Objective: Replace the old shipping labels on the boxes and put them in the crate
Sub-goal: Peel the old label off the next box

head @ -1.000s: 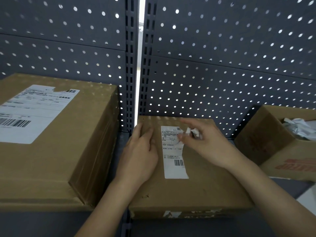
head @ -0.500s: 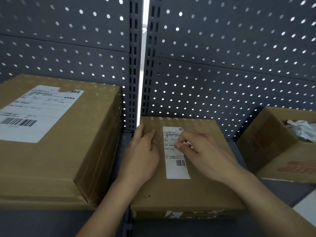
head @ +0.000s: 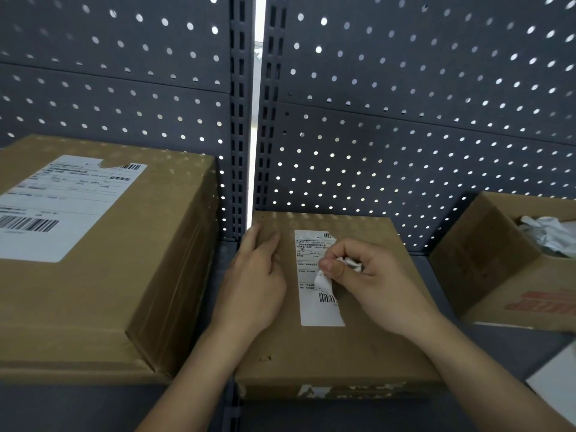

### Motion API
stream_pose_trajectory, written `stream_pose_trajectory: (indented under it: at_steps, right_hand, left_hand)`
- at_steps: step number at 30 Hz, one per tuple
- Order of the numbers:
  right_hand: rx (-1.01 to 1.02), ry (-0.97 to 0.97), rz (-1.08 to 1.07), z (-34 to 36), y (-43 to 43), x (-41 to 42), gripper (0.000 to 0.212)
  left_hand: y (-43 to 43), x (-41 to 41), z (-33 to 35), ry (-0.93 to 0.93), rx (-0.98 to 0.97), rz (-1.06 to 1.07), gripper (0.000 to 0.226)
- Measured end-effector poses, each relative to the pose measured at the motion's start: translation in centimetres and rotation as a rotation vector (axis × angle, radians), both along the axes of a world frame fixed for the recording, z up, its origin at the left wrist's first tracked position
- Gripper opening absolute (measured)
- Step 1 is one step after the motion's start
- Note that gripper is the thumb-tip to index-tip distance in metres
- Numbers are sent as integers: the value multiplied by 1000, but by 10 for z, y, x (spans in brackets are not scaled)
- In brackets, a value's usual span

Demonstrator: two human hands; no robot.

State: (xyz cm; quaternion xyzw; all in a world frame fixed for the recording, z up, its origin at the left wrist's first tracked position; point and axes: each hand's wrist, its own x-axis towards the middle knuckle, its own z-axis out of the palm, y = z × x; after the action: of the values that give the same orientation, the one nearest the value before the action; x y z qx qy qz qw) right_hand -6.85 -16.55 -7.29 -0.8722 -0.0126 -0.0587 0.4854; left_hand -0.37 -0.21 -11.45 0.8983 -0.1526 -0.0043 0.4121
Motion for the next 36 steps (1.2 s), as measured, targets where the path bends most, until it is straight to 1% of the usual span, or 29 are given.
stream_pose_trajectory:
  at_steps: [7, 9, 11, 16, 18, 25, 27, 29, 30, 32, 34, 35, 36]
  right_hand:
    - [93, -62, 25, -2, -3, -7, 14]
    - [148, -100, 51, -3, -3, -8, 17]
    - [214, -140, 78, -5, -5, -8, 15]
    - [213, -194, 82, -8, -5, -7, 17]
    - [187, -217, 80, -9, -5, -8, 22]
    - [91, -291, 45, -11, -1, -11, 17]
    - [115, -305, 48, -11, 0, -11, 17]
    - [188, -336, -4, -8, -3, -8, 16]
    - [176, -369, -47, -5, -6, -6, 15]
    - [40, -414, -93, 1, -12, 0, 13]
    - [-76, -374, -94, 2, -13, 4, 15]
    - [-92, -328, -85, 0, -12, 4, 17]
    - [-45, -268, -76, -1, -10, 4, 18]
  left_hand:
    - [0, 0, 0, 1, -7, -5, 46]
    - [0, 0, 0, -1, -4, -9, 46]
    - [1, 0, -1, 1, -6, -8, 46]
    - [1, 0, -2, -10, -8, -11, 46]
    - [1, 0, -1, -17, -7, -13, 46]
    - [0, -1, 0, -20, 0, -8, 46]
    - [0, -2, 0, -22, 2, -6, 46]
    - [1, -2, 1, -24, 0, -8, 46]
    - [2, -1, 1, -21, -3, -10, 46]
    - [2, -1, 0, -13, -6, -11, 46]
    - [2, -1, 0, -13, -1, -12, 46]
    - [2, -1, 0, -13, 0, -11, 46]
    - [1, -1, 0, -14, 1, -10, 47]
